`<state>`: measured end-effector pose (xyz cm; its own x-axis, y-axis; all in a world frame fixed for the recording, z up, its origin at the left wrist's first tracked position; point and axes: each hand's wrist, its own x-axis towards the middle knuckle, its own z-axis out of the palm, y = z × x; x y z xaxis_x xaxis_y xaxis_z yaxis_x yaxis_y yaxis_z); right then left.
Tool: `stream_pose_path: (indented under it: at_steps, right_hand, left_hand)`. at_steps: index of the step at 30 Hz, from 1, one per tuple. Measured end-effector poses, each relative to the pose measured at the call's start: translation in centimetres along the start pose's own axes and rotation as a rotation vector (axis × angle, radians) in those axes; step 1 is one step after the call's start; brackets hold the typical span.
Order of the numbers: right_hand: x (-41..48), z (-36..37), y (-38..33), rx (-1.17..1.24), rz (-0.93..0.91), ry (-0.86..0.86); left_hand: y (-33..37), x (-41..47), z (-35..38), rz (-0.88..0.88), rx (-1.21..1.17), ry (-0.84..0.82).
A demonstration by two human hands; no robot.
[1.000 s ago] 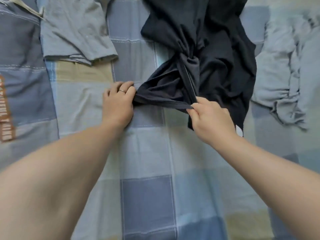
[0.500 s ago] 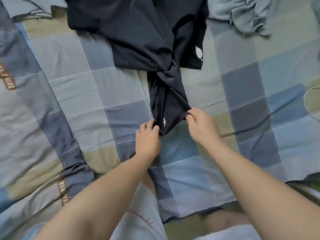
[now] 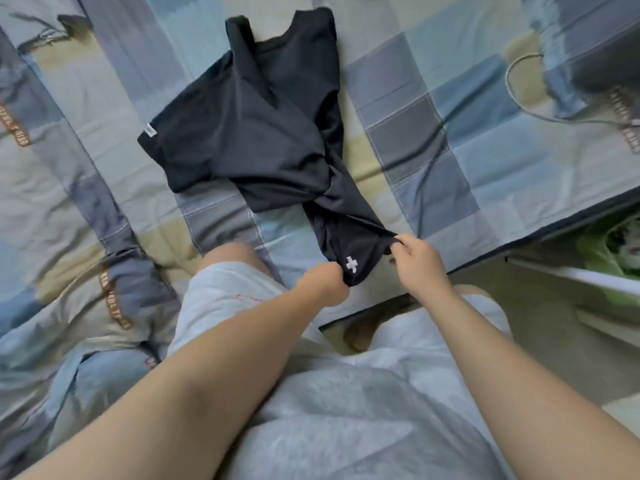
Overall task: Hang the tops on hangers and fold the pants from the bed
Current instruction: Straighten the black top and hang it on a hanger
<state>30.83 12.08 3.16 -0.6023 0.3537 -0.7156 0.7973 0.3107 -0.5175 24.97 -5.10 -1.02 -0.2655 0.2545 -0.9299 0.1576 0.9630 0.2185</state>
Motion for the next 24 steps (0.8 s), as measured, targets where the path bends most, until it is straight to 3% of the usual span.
stream_pose_path:
  at_steps: [4,8,19,24]
  right_hand:
    - [-6.3,-3.5,3.5,0.000,0.030,-0.051]
    - [-12.7,-7.4,2.6,0.022,-0.011,-0.059]
    - [-26.9,-12.7,-10.7,0.055,-0.292,0.039]
    - [-30.6,-11.2,-16.9,0.082,-0.425,0.115]
  left_hand:
    - [3.8,-5.6,5.1,-0.052,-0.113,-0.078]
    - [5.7,-11.8,5.3,-0.043,-0.161,-0.056]
    - [2.7,-29.0,-4.9,0.132,-0.388,0.247]
    - [-2.4,-34.4,-10.1,0.229,-0.545,0.503]
